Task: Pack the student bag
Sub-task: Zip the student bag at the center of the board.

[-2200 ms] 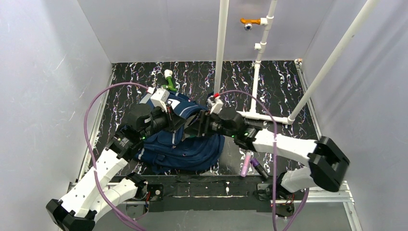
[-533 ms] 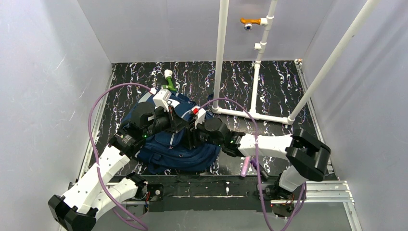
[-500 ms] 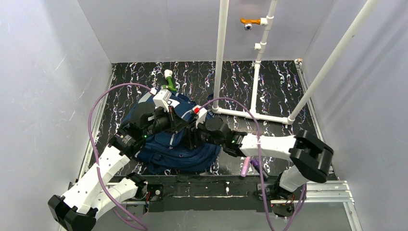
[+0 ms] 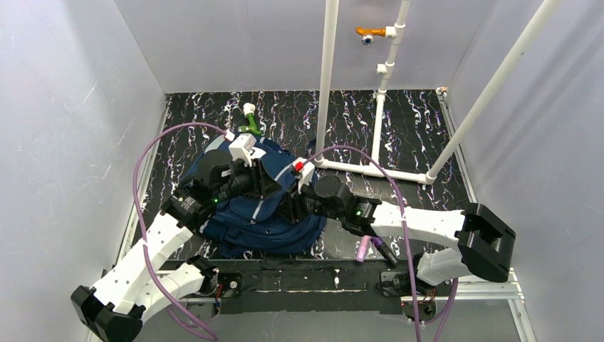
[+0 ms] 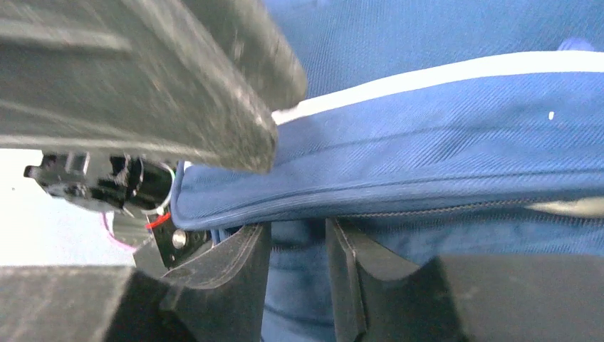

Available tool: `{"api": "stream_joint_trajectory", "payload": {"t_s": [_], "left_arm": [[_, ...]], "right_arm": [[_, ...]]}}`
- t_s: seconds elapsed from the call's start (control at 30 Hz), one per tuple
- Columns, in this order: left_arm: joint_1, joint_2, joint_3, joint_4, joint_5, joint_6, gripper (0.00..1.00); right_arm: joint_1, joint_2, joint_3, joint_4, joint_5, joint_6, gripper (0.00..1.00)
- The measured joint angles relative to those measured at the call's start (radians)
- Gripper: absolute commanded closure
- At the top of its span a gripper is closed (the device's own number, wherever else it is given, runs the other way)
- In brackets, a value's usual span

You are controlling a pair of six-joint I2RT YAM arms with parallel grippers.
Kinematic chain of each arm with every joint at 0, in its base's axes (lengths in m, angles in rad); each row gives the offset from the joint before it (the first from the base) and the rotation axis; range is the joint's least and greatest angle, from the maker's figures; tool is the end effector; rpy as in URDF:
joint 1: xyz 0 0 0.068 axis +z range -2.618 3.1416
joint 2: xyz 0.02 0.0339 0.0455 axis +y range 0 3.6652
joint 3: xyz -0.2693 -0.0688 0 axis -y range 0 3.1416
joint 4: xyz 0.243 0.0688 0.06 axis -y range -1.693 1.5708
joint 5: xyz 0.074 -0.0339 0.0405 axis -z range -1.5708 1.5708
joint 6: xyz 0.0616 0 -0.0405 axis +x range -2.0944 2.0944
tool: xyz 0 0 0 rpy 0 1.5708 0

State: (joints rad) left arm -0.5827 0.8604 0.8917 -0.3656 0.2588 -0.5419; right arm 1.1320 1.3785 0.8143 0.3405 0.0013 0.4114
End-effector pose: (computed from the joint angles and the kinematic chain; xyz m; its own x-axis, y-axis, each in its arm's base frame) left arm 0.1680 -0.1296 0.3414 -0.6132 -0.1930 -0.7660 0.4874 0.6707 -0.5592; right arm 0.1437 0.3061 0.2685 -0.4482 -0.0137 -0.8938 -0.7915 0.4708 0.3897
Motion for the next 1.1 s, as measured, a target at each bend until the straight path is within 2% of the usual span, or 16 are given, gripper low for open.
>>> {"api": "stream_joint_trajectory", "payload": {"t_s": [0.1,0.13,0.23,0.3,0.4,0.57,0.77,0.87,1.03,1.1], "left_arm": [[-0.006,0.041,0.054,-0.084,-0.013,0.022,0.45],[-0.007,0.053,0.070,-0.119,-0.026,0.027,0.35],[-0.008,0.044,0.082,-0.215,-0.076,0.014,0.15],[-0.008,0.012,0.084,-0.288,-0.124,-0.025,0.12],[-0.008,-0.058,0.093,-0.404,-0.201,-0.132,0.14],[-0.008,-0.177,0.095,-0.549,-0.323,-0.351,0.20],[-0.008,-0.258,0.047,-0.612,-0.436,-0.552,0.24],[-0.007,-0.229,0.015,-0.624,-0.472,-0.629,0.38],[0.000,-0.229,-0.089,-0.576,-0.501,-0.706,0.52],[0.007,-0.239,-0.124,-0.539,-0.491,-0.716,0.64]], "right_arm": [[0.040,-0.041,-0.041,-0.052,0.041,0.005,0.48],[0.066,-0.060,-0.051,-0.080,0.066,0.009,0.46],[0.174,-0.114,-0.059,-0.157,0.131,0.027,0.35],[0.254,-0.138,-0.051,-0.202,0.188,0.046,0.30],[0.337,-0.124,0.021,-0.308,0.278,0.117,0.27],[0.348,-0.019,0.191,-0.452,0.452,0.354,0.27],[0.377,0.143,0.308,-0.547,0.573,0.580,0.29],[0.383,0.179,0.311,-0.556,0.620,0.643,0.29],[0.404,0.232,0.346,-0.562,0.721,0.678,0.31],[0.429,0.261,0.378,-0.594,0.780,0.682,0.31]]}}
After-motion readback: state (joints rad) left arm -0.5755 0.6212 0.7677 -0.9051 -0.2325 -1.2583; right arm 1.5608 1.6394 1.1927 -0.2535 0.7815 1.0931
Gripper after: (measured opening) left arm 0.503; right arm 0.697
